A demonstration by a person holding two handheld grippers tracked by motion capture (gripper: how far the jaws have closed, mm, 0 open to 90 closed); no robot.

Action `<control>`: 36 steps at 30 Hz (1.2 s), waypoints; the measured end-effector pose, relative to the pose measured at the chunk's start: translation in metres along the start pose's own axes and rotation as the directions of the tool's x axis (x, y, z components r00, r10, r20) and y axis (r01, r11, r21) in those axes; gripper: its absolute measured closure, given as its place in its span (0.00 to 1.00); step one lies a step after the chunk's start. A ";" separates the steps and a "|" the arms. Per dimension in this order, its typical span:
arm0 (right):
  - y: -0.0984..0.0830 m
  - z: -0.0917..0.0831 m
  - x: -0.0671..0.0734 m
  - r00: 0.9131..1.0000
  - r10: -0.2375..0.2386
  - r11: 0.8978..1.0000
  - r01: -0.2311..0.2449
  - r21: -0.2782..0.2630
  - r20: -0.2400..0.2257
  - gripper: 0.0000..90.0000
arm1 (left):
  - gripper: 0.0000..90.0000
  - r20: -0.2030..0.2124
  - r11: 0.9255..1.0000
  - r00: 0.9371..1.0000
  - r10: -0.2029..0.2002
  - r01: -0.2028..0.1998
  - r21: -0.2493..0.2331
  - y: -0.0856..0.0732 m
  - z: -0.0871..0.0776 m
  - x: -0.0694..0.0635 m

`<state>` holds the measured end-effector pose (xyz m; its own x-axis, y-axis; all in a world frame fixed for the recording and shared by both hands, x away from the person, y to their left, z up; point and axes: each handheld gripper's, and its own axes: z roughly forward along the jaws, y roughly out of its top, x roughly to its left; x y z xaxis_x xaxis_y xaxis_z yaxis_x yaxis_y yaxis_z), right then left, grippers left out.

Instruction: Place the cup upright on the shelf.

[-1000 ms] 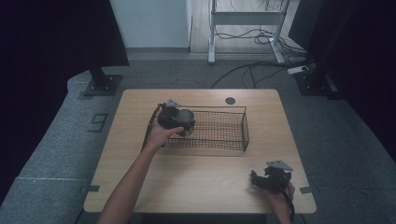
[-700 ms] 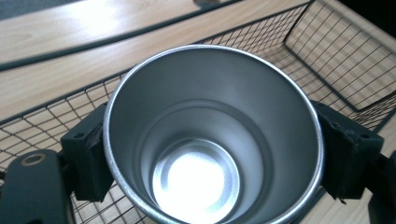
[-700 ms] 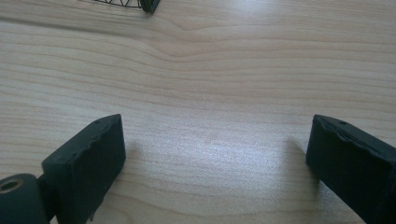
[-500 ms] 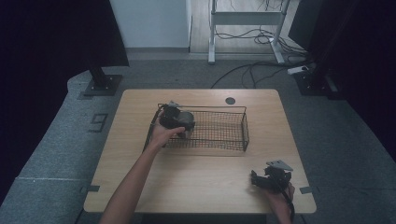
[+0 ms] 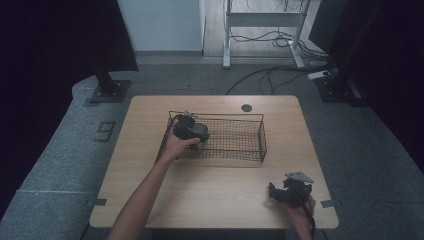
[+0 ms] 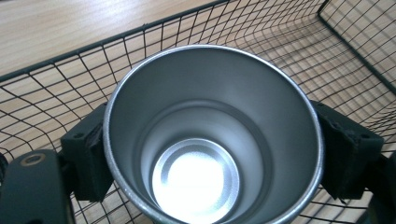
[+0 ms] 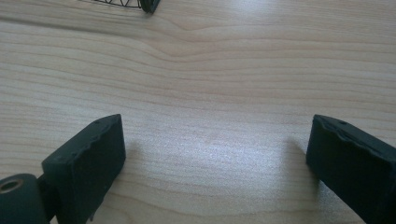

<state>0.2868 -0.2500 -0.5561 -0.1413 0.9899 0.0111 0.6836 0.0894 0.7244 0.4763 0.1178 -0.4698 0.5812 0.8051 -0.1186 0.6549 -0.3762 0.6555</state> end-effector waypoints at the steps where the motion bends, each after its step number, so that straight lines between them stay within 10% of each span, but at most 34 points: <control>1: 0.000 0.000 0.000 1.000 0.000 1.000 0.000 0.000 0.000 0.05 | 0.16 -0.003 1.000 1.000 -0.001 0.001 0.003 0.000 0.001 0.000; 36: 0.000 0.000 0.000 1.000 0.000 1.000 0.000 0.000 0.000 0.05 | 0.11 -0.037 0.997 0.999 -0.006 0.009 0.081 -0.005 0.013 0.001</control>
<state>0.2868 -0.2501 -0.5561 -0.1416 0.9899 0.0108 0.6833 0.0898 0.7246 0.4800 0.1145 -0.4826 0.5588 0.8239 -0.0946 0.6969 -0.4047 0.5921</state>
